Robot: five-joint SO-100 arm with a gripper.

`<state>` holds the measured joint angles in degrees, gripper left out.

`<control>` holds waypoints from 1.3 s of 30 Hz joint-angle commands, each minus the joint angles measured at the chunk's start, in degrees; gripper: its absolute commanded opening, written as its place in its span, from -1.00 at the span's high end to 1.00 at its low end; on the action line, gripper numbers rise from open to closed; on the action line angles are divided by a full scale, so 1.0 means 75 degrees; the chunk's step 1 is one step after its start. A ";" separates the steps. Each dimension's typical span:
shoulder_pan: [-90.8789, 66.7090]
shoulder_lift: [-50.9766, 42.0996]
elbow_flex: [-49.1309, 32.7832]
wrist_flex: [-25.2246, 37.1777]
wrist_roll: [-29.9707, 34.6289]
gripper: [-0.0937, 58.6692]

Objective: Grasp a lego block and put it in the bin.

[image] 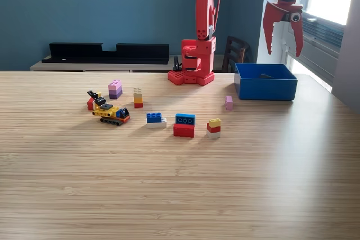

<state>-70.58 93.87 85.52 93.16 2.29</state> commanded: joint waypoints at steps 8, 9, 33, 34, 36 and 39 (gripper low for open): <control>0.2074 0.0656 -0.1277 0.0082 0.0715 0.99; 0.2496 0.0656 -0.1324 0.0094 0.0727 0.99; 0.7617 0.0656 -0.1500 -0.0445 -0.0352 0.99; 0.7605 0.0656 -0.1441 -0.0504 -0.0352 0.99; 0.7594 0.0656 -0.1383 -0.0586 -0.0363 0.99; 0.7605 0.0656 -0.1359 -0.0633 -0.0398 0.99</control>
<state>-13.71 93.87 75.85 89.47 -0.18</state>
